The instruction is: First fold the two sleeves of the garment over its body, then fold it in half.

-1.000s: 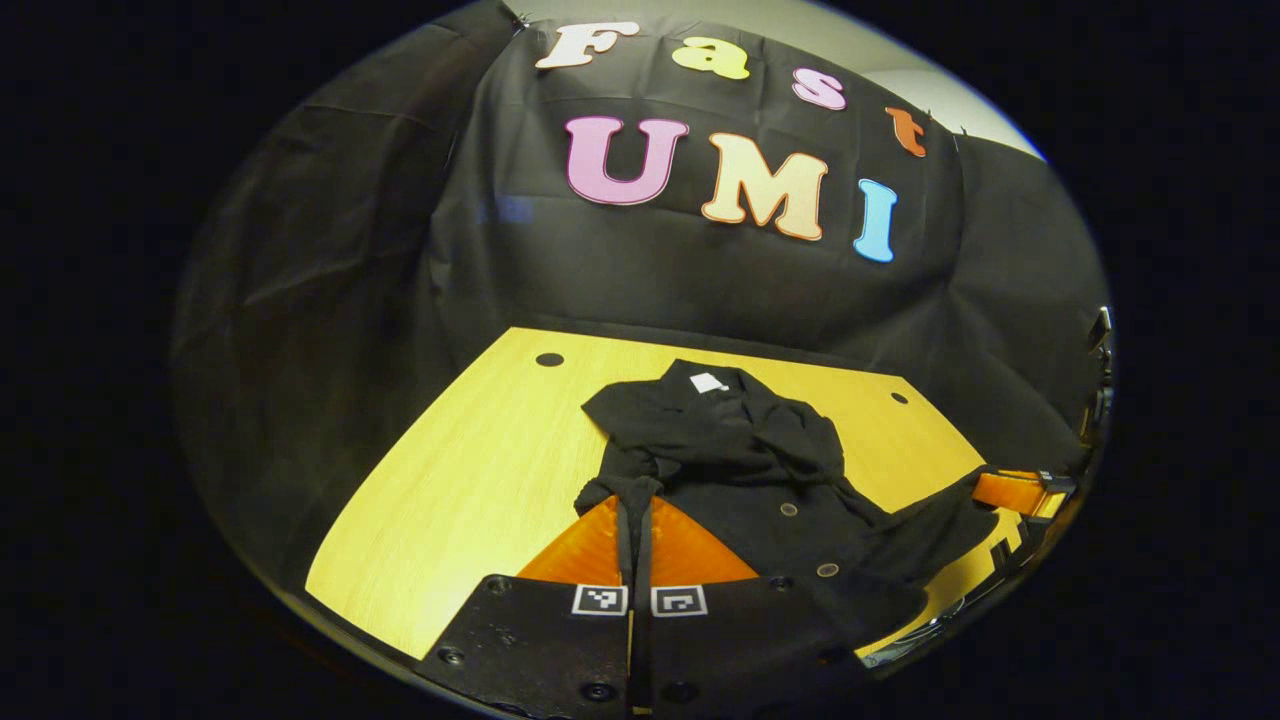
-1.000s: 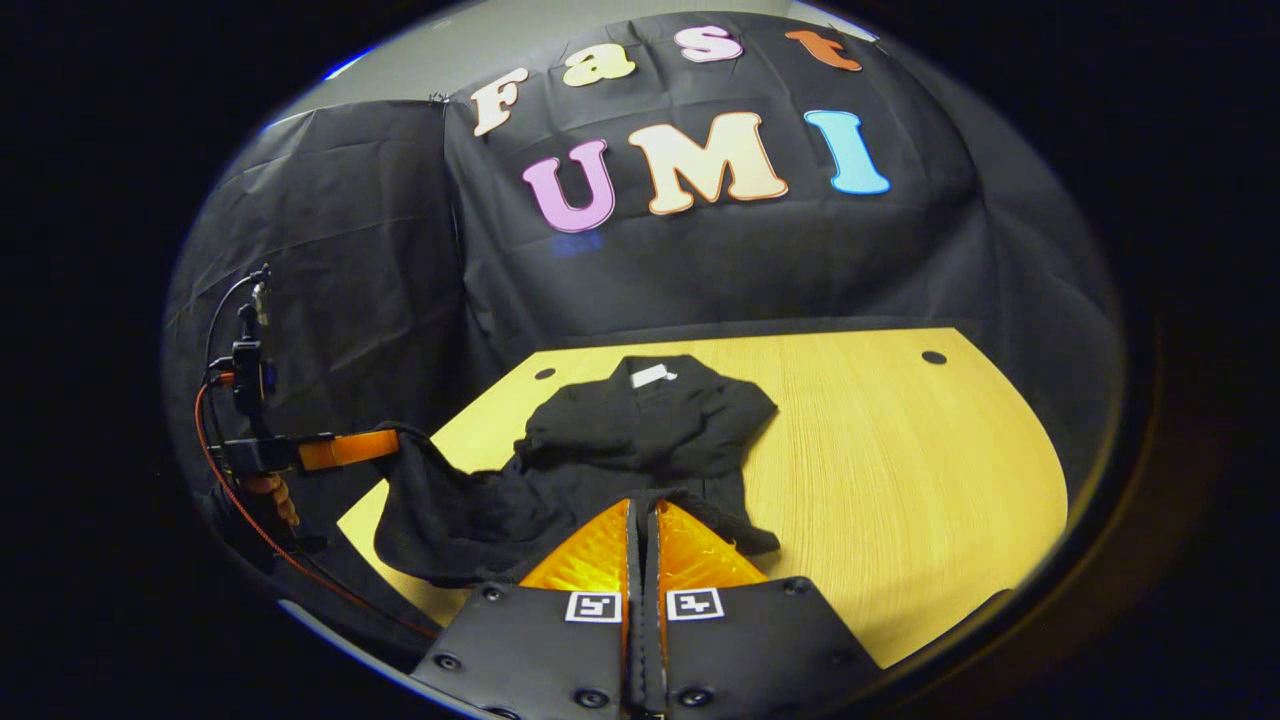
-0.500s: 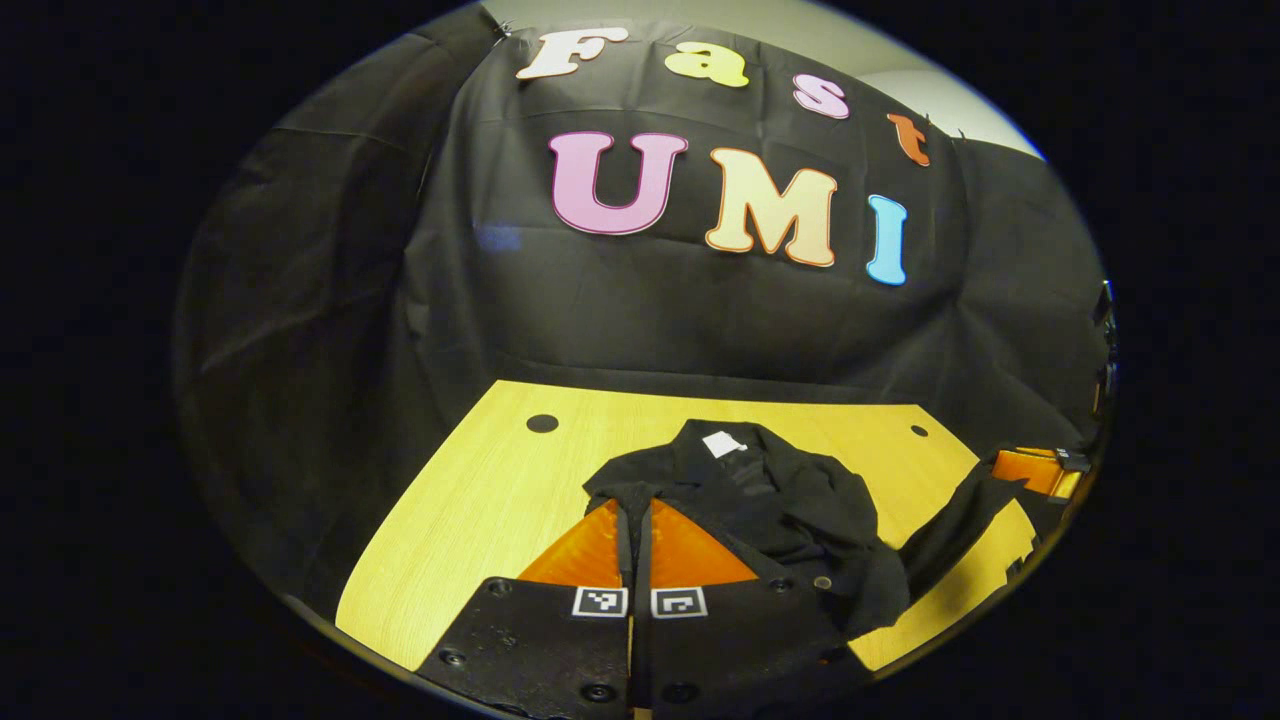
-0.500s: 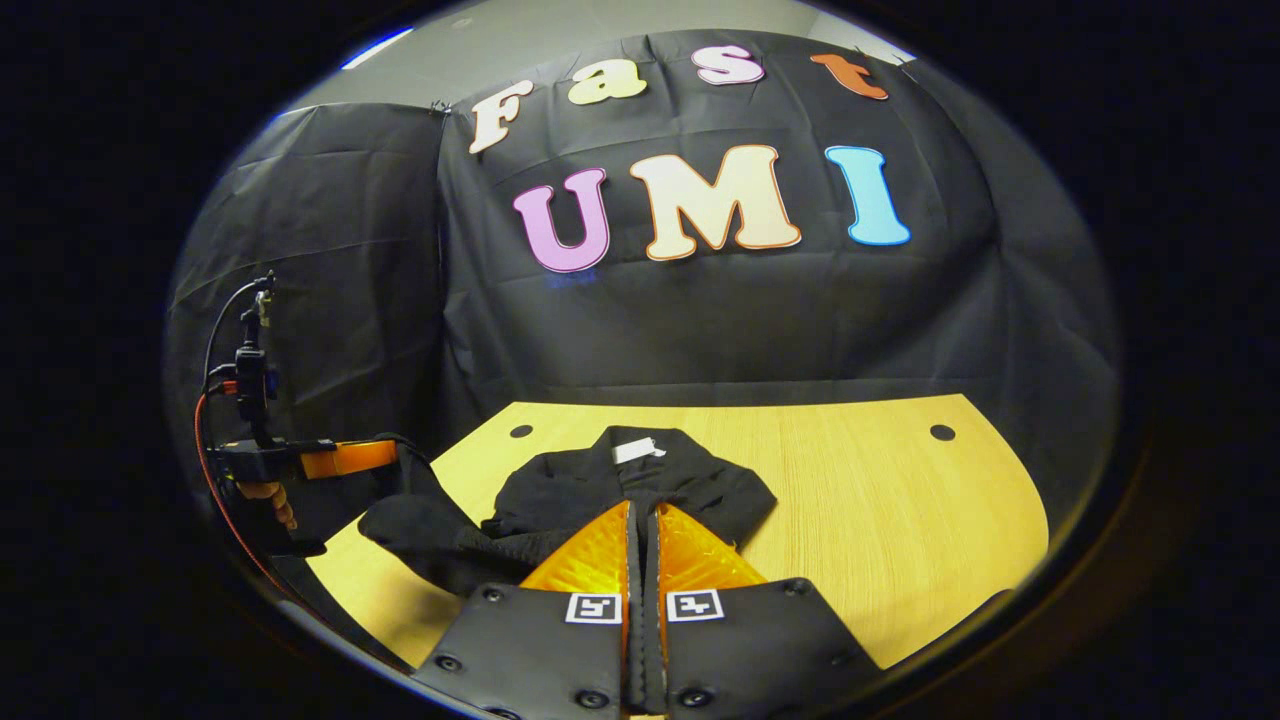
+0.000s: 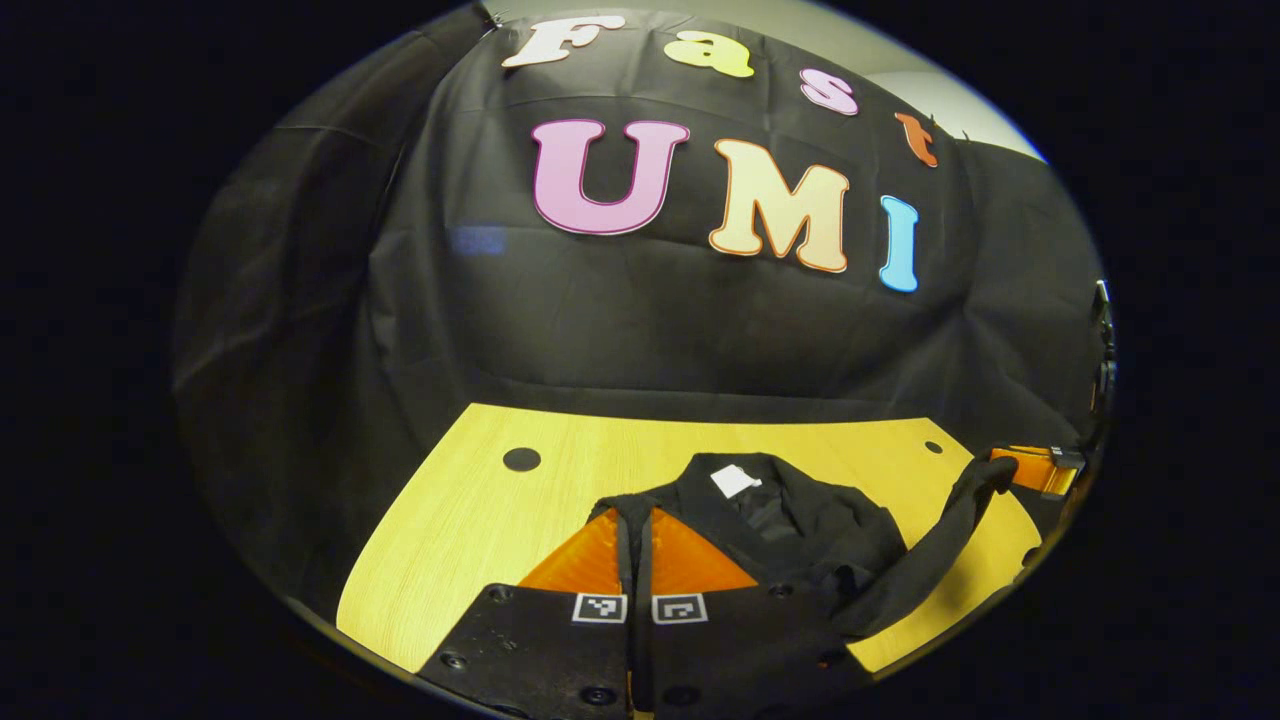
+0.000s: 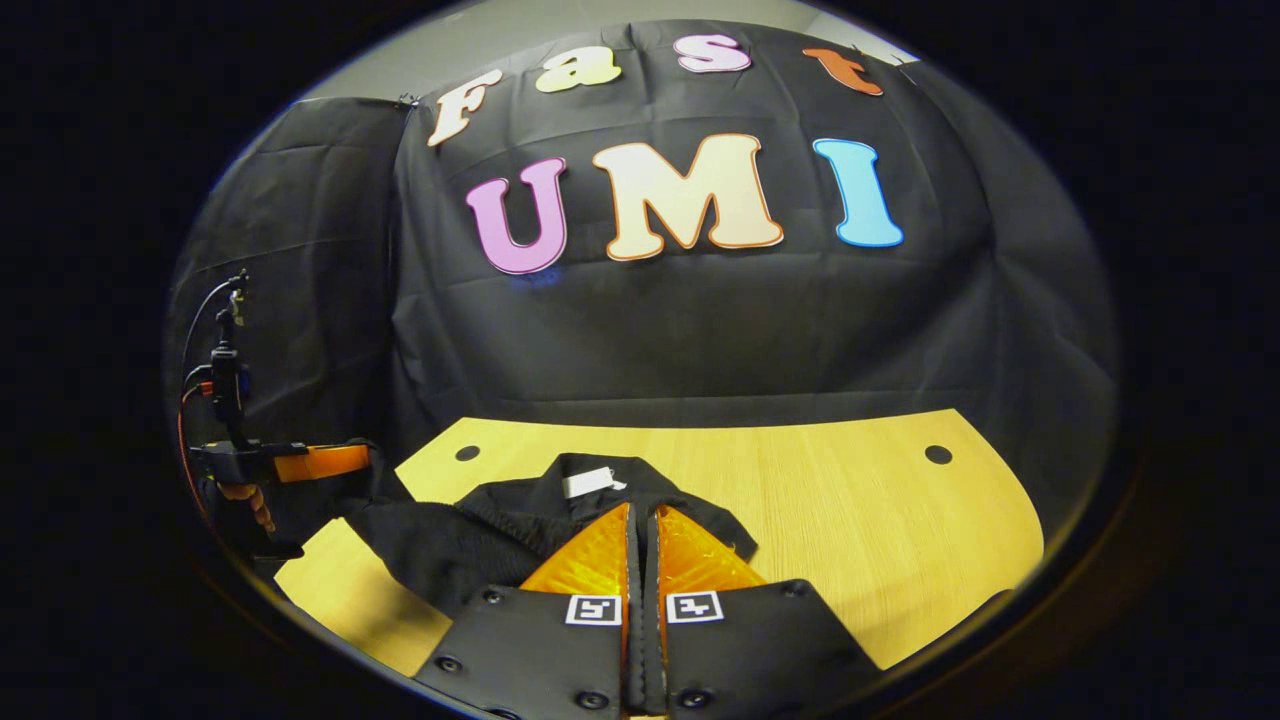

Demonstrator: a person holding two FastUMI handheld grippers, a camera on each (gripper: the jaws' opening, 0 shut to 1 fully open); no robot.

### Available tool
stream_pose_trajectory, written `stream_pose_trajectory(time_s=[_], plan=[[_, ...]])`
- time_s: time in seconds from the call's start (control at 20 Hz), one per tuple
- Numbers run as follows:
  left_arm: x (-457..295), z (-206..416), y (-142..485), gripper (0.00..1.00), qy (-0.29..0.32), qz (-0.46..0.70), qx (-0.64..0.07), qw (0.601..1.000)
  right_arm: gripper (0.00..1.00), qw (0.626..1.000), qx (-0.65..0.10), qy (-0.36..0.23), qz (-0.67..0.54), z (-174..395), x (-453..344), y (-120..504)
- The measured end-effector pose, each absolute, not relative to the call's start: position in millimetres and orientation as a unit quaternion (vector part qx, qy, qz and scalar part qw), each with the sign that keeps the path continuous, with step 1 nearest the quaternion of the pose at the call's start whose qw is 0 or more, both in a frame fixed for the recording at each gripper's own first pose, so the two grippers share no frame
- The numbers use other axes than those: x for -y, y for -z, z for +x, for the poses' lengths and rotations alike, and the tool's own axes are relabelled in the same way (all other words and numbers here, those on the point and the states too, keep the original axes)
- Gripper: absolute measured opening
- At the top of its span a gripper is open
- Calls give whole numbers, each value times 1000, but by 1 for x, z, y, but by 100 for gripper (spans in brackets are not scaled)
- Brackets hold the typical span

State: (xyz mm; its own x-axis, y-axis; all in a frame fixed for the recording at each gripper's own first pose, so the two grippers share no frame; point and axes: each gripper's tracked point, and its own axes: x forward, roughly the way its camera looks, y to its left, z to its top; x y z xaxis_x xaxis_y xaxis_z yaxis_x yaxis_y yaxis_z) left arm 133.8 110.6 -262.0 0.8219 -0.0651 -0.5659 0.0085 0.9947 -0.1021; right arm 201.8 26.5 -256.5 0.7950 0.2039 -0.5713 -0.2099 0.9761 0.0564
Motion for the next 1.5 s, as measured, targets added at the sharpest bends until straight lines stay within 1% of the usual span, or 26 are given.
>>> stream_pose_trajectory(time_s=[0.2, 0.25, 0.3, 0.35, 0.4, 0.45, 0.5, 0.55, 0.6, 0.7, 0.75, 0.8, 0.85, 0.9, 0.95, 1.0, 1.15, 1.25, 1.3, 1.35, 1.4, 1.45, 1.5], plan=[[-110, 161, 285, 0, 28, -27, -307, 951, 2, 947, -312, -77, -2, 231, -18, 277], [-116, 165, 292, 0, 17, -16, -308, 951, 2, 948, -312, -68, -4, 237, -14, 281], [-129, 171, 295, 0, -11, 1, -301, 954, 2, 948, -313, -52, -6, 243, -10, 283], [-142, 178, 286, 6, -36, 13, -280, 959, 8, 951, -309, -28, -12, 249, -3, 285], [-148, 188, 279, 36, -54, 23, -258, 964, 37, 956, -291, -6, -20, 252, 5, 273], [-148, 190, 264, 66, -58, 30, -235, 970, 65, 962, -272, 6, -26, 260, 6, 270], [-145, 194, 251, 96, -54, 33, -217, 974, 94, 967, -253, 8, -27, 251, 6, 251], [-142, 192, 238, 94, -52, 32, -201, 978, 98, 971, -237, 7, -31, 244, 2, 235], [-140, 189, 225, 91, -52, 30, -188, 980, 98, 974, -222, 3, -36, 236, -1, 224], [-138, 174, 200, 92, -59, 23, -170, 983, 98, 980, -195, -8, -47, 214, -6, 200], [-136, 165, 185, 94, -61, 19, -156, 986, 98, 983, -177, -15, -51, 201, -10, 187], [-132, 155, 172, 94, -63, 17, -143, 988, 94, 986, -156, -24, -55, 190, -14, 176], [-131, 145, 158, 92, -70, 17, -127, 989, 95, 987, -145, -34, -56, 177, -19, 168], [-128, 135, 148, 92, -74, 17, -116, 990, 98, 988, -140, -46, -56, 161, -23, 163], [-124, 124, 140, 91, -75, 19, -112, 991, 95, 987, -140, -53, -57, 145, -25, 159], [-121, 111, 131, 93, -74, 24, -107, 991, 97, 988, -134, -61, -55, 131, -27, 152], [-110, 78, 99, 93, -68, 39, -86, 993, 96, 990, -111, -75, -47, 92, -32, 129], [-100, 53, 81, 91, -64, 42, -76, 994, 97, 991, -102, -80, -41, 63, -31, 117], [-95, 41, 71, 93, -61, 41, -67, 995, 97, 991, -96, -82, -38, 48, -32, 111], [-90, 30, 62, 93, -59, 39, -59, 996, 95, 992, -88, -82, -37, 33, -30, 104], [-86, 20, 54, 91, -57, 37, -53, 996, 96, 993, -82, -80, -36, 18, -28, 98], [-82, 8, 48, 93, -56, 36, -49, 997, 95, 993, -76, -81, -35, 3, -28, 94], [-77, -2, 42, 91, -53, 33, -47, 997, 95, 993, -74, -83, -34, -11, -28, 91]])
